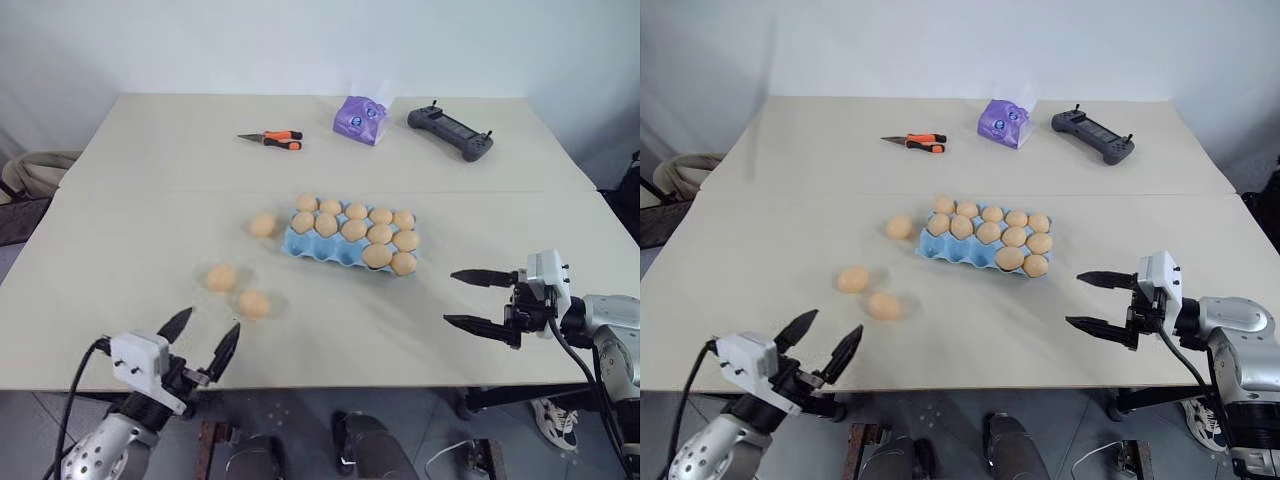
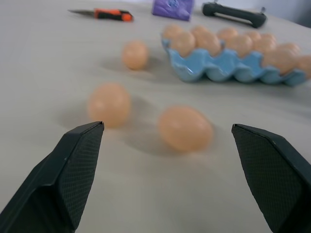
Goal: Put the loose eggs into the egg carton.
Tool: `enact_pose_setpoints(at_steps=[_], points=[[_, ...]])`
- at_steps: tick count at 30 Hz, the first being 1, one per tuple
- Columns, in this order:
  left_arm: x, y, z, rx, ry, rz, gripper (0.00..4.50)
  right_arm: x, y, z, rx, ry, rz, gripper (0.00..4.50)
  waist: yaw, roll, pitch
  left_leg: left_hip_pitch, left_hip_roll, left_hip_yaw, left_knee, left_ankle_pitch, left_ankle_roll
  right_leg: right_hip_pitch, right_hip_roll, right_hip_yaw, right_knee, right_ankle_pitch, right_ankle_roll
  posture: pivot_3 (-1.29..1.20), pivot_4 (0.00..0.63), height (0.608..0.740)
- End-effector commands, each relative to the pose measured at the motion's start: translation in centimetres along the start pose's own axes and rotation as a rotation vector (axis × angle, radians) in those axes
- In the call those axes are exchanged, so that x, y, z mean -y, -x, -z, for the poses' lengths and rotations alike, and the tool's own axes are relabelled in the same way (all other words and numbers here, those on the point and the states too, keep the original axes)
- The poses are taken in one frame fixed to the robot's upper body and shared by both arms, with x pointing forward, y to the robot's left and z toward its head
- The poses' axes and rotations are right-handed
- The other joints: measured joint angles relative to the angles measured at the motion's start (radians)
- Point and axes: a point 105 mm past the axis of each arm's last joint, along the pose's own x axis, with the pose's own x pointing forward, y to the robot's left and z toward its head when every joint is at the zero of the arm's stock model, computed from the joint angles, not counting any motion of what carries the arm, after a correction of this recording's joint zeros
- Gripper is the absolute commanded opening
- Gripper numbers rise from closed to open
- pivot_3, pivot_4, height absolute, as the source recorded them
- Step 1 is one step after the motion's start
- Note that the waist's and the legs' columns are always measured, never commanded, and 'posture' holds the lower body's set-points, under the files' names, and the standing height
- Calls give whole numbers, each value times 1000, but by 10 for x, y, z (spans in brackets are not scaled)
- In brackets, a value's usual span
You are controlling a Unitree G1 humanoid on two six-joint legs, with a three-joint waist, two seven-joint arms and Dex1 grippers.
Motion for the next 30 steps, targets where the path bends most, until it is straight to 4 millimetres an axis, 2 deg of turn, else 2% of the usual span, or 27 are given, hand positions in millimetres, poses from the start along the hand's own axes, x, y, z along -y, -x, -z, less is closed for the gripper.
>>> enact_pose_setpoints(at_steps=[1,10,16,27,30], points=[[7,0,0,23,-24,-8,4500,2,7,-12,4,49,4,4493,0,0,0,0,-1,0,0,0,0,0,-1,0,0,0,1,0,150,740],[15,-34,9,32,-33,4,4500,4,4,-11,-18,47,23,4493,3,-1,0,-1,-2,-1,1,0,2,1,-1,0,-1,2,4,0,150,740],[17,-57,11,38,-19,9,4500,3,4,-13,-12,52,45,4493,4,0,0,-1,-2,-1,0,1,3,1,-1,0,-1,9,15,0,150,740],[15,-81,22,-27,20,43,4500,-1,2,-13,-10,52,65,4493,18,0,0,-1,-1,-1,0,1,3,1,-1,-1,0,9,16,0,150,740],[19,-83,23,-40,27,64,3862,-1,3,-13,-10,52,75,4500,27,0,0,-1,-1,-1,0,1,3,1,-1,-1,0,9,16,0,150,740]])
